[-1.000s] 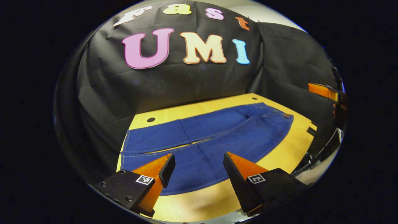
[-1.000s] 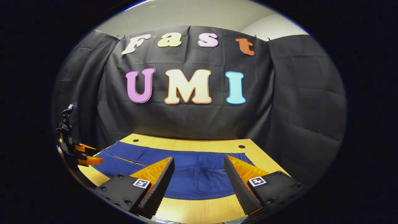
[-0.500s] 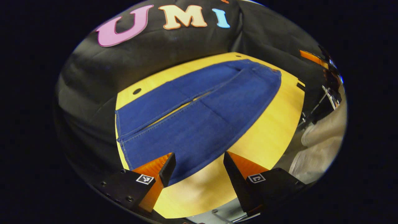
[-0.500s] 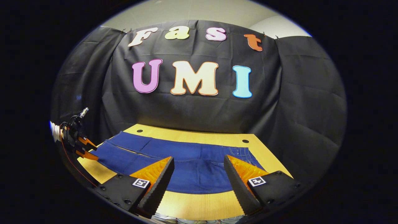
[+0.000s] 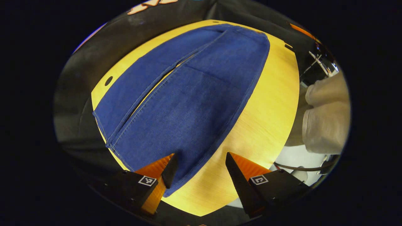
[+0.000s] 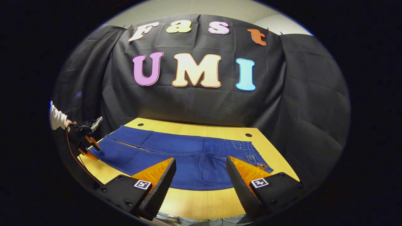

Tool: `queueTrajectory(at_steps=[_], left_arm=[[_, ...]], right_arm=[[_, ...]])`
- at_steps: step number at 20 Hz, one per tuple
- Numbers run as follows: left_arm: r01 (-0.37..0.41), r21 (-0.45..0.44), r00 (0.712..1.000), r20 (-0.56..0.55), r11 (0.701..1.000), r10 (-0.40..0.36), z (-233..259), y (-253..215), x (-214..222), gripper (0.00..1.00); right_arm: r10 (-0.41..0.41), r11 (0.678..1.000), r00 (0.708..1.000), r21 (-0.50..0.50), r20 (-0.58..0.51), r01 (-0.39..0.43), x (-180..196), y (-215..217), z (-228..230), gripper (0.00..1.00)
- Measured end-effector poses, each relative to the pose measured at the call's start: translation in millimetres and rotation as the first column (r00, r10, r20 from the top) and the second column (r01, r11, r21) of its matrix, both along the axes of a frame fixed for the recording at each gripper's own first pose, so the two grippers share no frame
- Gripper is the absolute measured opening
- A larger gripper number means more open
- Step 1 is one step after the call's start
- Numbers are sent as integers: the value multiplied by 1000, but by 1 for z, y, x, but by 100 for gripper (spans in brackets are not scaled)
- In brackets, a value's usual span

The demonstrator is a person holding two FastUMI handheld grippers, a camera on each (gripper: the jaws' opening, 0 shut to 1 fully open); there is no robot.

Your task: Grasp the waist and the cuffs of the jeans and fold them to make the two legs overlap; first hold the waist and fold one-third of the jeans toward the cuffs, then hold the cuffs and fold the remaining one-third in the same direction to finish folding.

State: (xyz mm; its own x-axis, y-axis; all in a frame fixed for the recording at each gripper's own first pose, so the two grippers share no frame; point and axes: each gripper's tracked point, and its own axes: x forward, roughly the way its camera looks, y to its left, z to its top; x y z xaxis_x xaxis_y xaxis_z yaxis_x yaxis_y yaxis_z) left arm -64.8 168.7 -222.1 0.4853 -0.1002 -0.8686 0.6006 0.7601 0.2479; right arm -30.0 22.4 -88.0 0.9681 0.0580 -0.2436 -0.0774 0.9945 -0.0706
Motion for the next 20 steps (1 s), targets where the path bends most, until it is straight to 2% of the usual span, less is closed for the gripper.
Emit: queueTrajectory(at_steps=[6, 7, 8, 9, 11, 14, 17, 20], left_arm=[[87, 108, 992, -106, 990, -75, -14, 11, -8, 91], [92, 123, 991, -109, 988, -79, -16, 12, -7, 92], [93, 134, 990, -115, 987, -78, -18, 13, -8, 97], [95, 132, 989, -128, 987, -78, -19, 12, -10, 97], [103, 133, 986, -142, 986, -84, -20, 13, -10, 90], [119, 128, 977, -190, 985, -94, -21, 11, -12, 88], [99, 147, 966, -253, 984, -59, -25, 10, -15, 88], [148, 183, 959, -266, 972, -96, -24, 8, -14, 89]], right_arm=[[-29, 1000, 1000, -5, -12, 29, 3, -13, -5, 99], [-33, 999, 999, -1, -19, 33, 3, -13, -7, 99], [-33, 999, 999, 2, -27, 33, 3, -14, -9, 99], [-32, 999, 999, 1, -32, 32, 4, -14, -10, 99], [-31, 999, 999, -9, -32, 31, 6, -15, -10, 99], [-20, 1000, 999, -1, -38, 20, 10, -12, -14, 99], [-6, 1000, 999, 9, -46, 6, 11, -6, -16, 99], [3, 1000, 999, -6, -52, -4, 11, -3, -21, 99]])
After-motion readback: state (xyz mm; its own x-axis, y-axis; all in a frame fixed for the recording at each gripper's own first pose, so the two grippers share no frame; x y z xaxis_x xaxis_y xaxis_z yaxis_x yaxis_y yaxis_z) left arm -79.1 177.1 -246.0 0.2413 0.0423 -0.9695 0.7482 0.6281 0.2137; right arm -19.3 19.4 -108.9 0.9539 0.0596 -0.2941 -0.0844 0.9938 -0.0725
